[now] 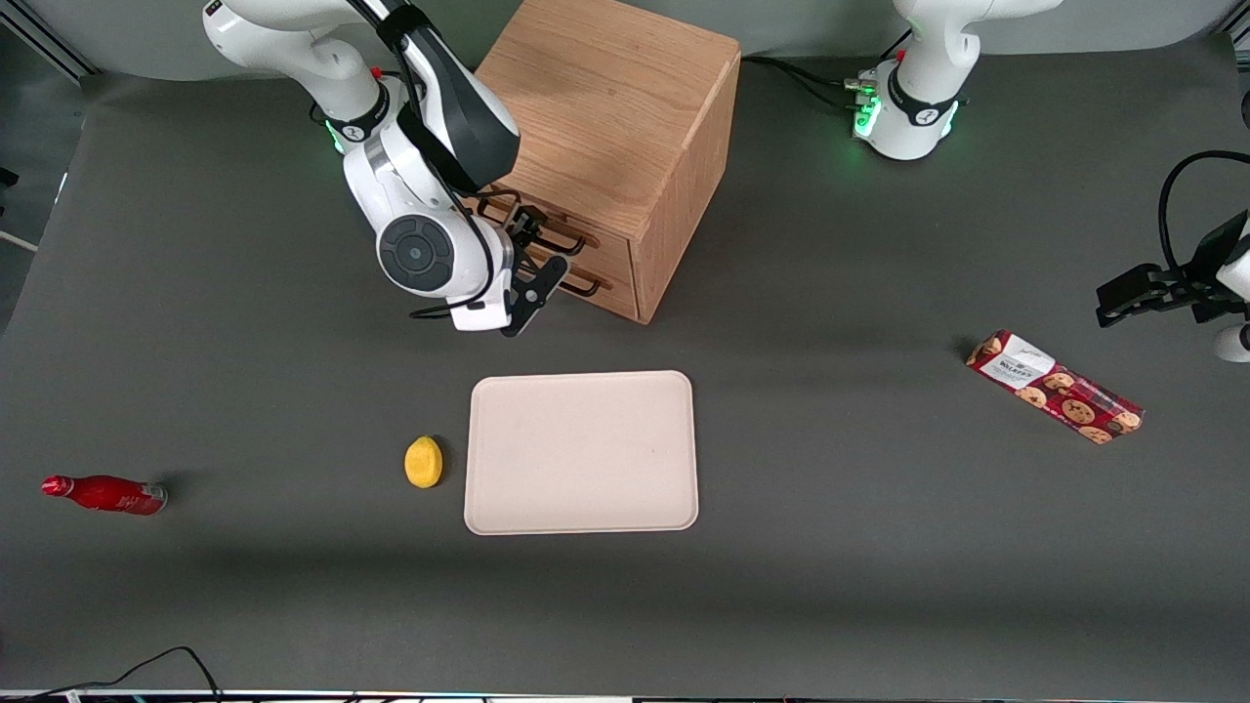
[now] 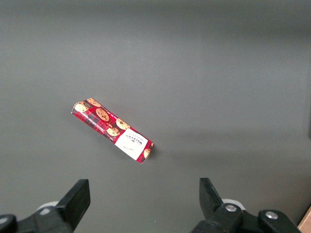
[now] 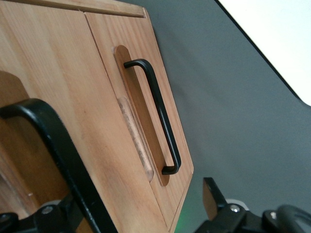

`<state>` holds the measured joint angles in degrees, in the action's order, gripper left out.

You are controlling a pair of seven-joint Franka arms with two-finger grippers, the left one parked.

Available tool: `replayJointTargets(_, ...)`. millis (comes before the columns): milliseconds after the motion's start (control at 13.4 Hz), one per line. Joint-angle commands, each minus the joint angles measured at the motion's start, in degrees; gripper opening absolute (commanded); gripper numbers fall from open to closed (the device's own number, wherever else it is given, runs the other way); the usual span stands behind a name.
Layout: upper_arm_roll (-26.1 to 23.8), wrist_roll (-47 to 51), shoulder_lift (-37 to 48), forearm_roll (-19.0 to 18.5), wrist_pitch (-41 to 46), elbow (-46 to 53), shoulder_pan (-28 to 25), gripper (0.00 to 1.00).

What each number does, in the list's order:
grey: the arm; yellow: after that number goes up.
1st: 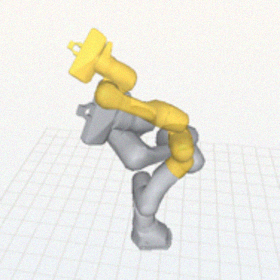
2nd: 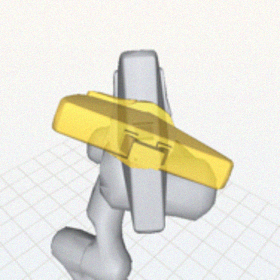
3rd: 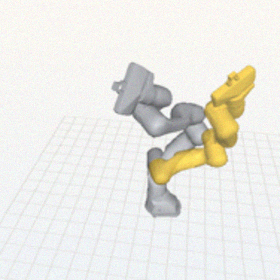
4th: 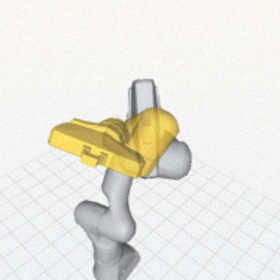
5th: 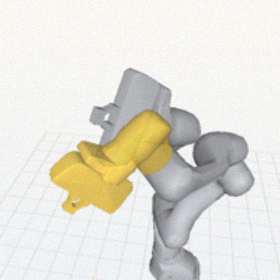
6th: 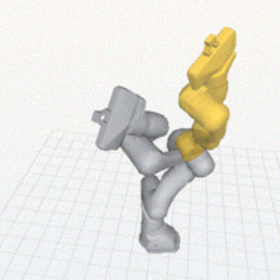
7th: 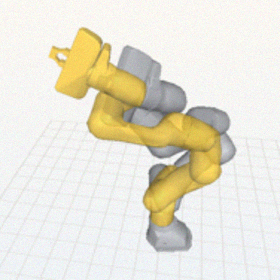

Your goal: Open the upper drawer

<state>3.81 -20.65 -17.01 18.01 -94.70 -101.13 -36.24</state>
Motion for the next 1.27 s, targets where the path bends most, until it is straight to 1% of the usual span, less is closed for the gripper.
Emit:
replayJointTargets(0, 0.0, -1.7, -0.8, 1.4, -1.5, -0.2, 0.1, 1.00)
replayJointTargets(522, 0.0, -1.7, -1.7, 1.3, -2.9, 0.6, 0.5, 1.00)
replayJointTargets(1118, 0.0, -1.9, -2.9, 0.4, -5.7, 2.4, 3.1, 1.00)
replayJointTargets(1193, 0.0, -3.4, -3.2, 0.4, -5.6, 3.0, 3.5, 1.00)
